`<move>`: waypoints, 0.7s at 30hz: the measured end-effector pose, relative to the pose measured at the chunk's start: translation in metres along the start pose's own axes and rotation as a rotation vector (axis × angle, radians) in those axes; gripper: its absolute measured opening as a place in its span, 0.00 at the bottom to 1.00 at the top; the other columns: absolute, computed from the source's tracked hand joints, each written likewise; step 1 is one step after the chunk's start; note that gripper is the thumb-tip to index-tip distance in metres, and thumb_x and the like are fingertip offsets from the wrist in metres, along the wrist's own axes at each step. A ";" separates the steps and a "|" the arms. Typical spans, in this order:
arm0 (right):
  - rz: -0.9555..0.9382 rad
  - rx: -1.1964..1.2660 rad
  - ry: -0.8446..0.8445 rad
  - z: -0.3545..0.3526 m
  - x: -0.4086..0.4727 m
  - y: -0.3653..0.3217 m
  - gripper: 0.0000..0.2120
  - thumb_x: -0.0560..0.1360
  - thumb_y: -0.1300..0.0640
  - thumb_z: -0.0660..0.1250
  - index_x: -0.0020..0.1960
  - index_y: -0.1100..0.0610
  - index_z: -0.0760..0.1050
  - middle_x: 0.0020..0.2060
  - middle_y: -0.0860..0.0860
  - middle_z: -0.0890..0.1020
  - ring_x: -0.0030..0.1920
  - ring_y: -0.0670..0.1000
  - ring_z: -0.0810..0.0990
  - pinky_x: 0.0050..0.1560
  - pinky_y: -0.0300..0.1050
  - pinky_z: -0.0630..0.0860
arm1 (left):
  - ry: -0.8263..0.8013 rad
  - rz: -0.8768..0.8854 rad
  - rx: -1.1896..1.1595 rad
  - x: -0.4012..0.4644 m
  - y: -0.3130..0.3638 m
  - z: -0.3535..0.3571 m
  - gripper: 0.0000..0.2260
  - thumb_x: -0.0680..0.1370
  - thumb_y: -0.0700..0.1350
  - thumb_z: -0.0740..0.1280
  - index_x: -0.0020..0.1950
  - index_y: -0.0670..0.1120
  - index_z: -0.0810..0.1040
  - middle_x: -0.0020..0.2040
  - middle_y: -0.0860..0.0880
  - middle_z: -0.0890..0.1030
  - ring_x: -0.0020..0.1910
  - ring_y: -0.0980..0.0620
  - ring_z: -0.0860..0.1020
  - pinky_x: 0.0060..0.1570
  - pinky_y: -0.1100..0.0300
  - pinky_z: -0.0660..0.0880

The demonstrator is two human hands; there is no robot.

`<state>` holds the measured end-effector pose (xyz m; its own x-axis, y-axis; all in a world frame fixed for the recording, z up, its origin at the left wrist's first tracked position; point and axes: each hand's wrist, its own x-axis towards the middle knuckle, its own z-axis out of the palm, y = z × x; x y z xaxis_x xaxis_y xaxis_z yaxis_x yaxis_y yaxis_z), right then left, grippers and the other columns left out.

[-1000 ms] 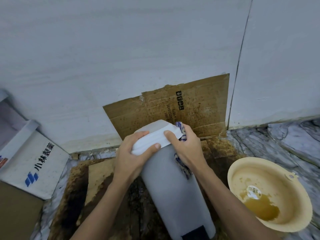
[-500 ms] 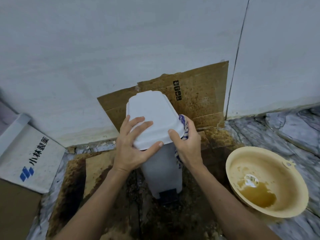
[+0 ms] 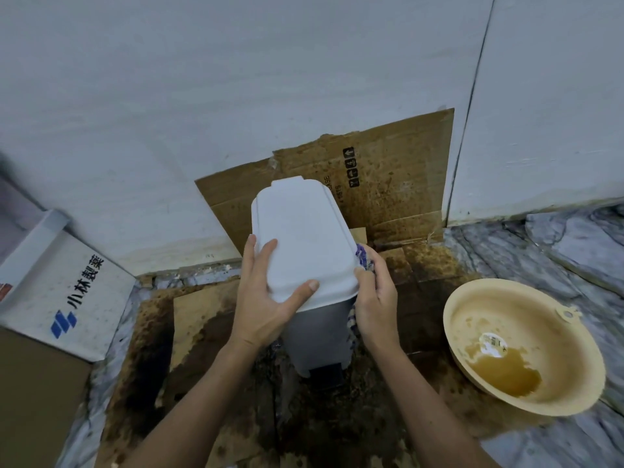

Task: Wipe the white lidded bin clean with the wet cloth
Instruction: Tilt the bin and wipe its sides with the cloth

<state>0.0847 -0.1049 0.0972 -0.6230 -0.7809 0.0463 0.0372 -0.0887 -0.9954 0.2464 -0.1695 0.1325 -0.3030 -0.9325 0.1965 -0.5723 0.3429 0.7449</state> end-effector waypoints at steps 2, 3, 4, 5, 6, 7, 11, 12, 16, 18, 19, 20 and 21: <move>0.013 -0.008 0.026 -0.004 -0.006 0.002 0.16 0.83 0.51 0.56 0.69 0.46 0.72 0.60 0.43 0.80 0.57 0.41 0.79 0.57 0.48 0.80 | -0.050 -0.066 -0.021 -0.004 0.002 -0.001 0.50 0.64 0.75 0.69 0.81 0.59 0.59 0.84 0.57 0.47 0.81 0.52 0.54 0.78 0.51 0.56; 0.015 -0.024 0.035 -0.006 -0.010 0.002 0.16 0.84 0.51 0.56 0.69 0.46 0.72 0.59 0.42 0.80 0.56 0.40 0.79 0.56 0.44 0.80 | -0.075 -0.092 -0.021 -0.005 0.003 -0.002 0.51 0.64 0.75 0.71 0.82 0.60 0.56 0.84 0.57 0.46 0.82 0.50 0.53 0.78 0.47 0.56; 0.018 -0.039 0.043 -0.007 -0.013 0.003 0.16 0.84 0.52 0.56 0.69 0.46 0.72 0.59 0.42 0.80 0.56 0.38 0.78 0.55 0.41 0.80 | -0.098 -0.104 -0.011 -0.006 0.004 -0.004 0.52 0.64 0.74 0.72 0.83 0.61 0.53 0.85 0.57 0.46 0.82 0.50 0.52 0.78 0.46 0.55; 0.019 -0.048 0.052 -0.009 -0.015 0.004 0.16 0.84 0.52 0.56 0.69 0.47 0.72 0.59 0.42 0.80 0.56 0.37 0.78 0.55 0.38 0.79 | -0.118 -0.101 0.006 -0.007 0.004 -0.005 0.54 0.65 0.73 0.74 0.83 0.60 0.51 0.85 0.57 0.45 0.82 0.51 0.51 0.78 0.47 0.54; 0.022 -0.051 0.058 -0.010 -0.018 0.005 0.16 0.84 0.53 0.57 0.70 0.48 0.72 0.60 0.42 0.79 0.57 0.37 0.77 0.54 0.35 0.78 | -0.134 -0.086 0.024 -0.008 0.002 -0.005 0.55 0.64 0.72 0.74 0.83 0.60 0.50 0.85 0.58 0.44 0.82 0.52 0.50 0.78 0.48 0.53; 0.026 -0.048 0.062 -0.011 -0.021 0.005 0.16 0.83 0.54 0.57 0.70 0.49 0.72 0.60 0.43 0.79 0.57 0.36 0.77 0.52 0.32 0.77 | -0.146 -0.069 0.039 -0.009 0.000 -0.006 0.55 0.64 0.72 0.75 0.83 0.60 0.49 0.84 0.58 0.44 0.82 0.53 0.50 0.78 0.49 0.53; 0.024 -0.045 0.064 -0.012 -0.034 0.007 0.16 0.83 0.55 0.58 0.71 0.52 0.72 0.60 0.42 0.79 0.57 0.33 0.76 0.49 0.26 0.74 | -0.161 -0.027 0.069 -0.013 -0.011 -0.008 0.55 0.65 0.70 0.76 0.83 0.60 0.50 0.84 0.60 0.42 0.82 0.54 0.50 0.75 0.53 0.52; 0.023 -0.043 0.064 -0.011 -0.038 0.007 0.17 0.83 0.55 0.58 0.71 0.52 0.71 0.59 0.40 0.79 0.56 0.31 0.76 0.48 0.25 0.73 | -0.154 -0.027 0.076 -0.014 -0.013 -0.008 0.54 0.65 0.70 0.76 0.83 0.60 0.50 0.84 0.61 0.43 0.82 0.54 0.50 0.76 0.52 0.53; 0.004 -0.031 0.092 -0.011 -0.046 0.005 0.15 0.83 0.56 0.59 0.69 0.51 0.72 0.55 0.36 0.78 0.53 0.30 0.77 0.47 0.26 0.75 | -0.138 0.000 0.073 -0.020 -0.017 -0.005 0.54 0.65 0.70 0.76 0.83 0.61 0.50 0.84 0.61 0.44 0.81 0.54 0.53 0.75 0.51 0.55; -0.008 -0.031 0.114 -0.011 -0.045 0.003 0.15 0.83 0.56 0.60 0.68 0.50 0.73 0.56 0.37 0.79 0.55 0.32 0.77 0.51 0.30 0.77 | -0.125 0.008 0.057 -0.021 -0.017 -0.003 0.54 0.65 0.70 0.76 0.83 0.60 0.50 0.84 0.61 0.45 0.81 0.54 0.54 0.73 0.54 0.54; -0.015 -0.031 0.120 -0.011 -0.043 0.002 0.15 0.82 0.56 0.60 0.68 0.51 0.73 0.56 0.38 0.80 0.55 0.33 0.78 0.52 0.31 0.77 | -0.116 0.003 0.052 -0.020 -0.017 -0.002 0.54 0.65 0.70 0.76 0.83 0.60 0.50 0.84 0.60 0.46 0.81 0.54 0.54 0.73 0.54 0.54; -0.022 -0.034 0.123 -0.011 -0.042 0.002 0.15 0.82 0.57 0.61 0.68 0.51 0.74 0.56 0.38 0.80 0.55 0.34 0.78 0.52 0.31 0.77 | -0.108 -0.002 0.053 -0.019 -0.016 -0.002 0.54 0.64 0.71 0.75 0.83 0.59 0.50 0.84 0.59 0.47 0.81 0.54 0.54 0.73 0.53 0.54; -0.027 -0.036 0.124 -0.011 -0.041 0.001 0.15 0.82 0.57 0.61 0.68 0.52 0.74 0.56 0.38 0.80 0.55 0.35 0.79 0.52 0.31 0.77 | -0.103 -0.004 0.054 -0.018 -0.016 -0.002 0.54 0.64 0.71 0.74 0.83 0.59 0.50 0.84 0.59 0.47 0.81 0.54 0.54 0.74 0.52 0.54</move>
<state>0.1023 -0.0661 0.0930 -0.7153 -0.6959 0.0642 -0.0073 -0.0845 -0.9964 0.2626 -0.1582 0.1181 -0.3756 -0.9184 0.1247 -0.6134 0.3472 0.7094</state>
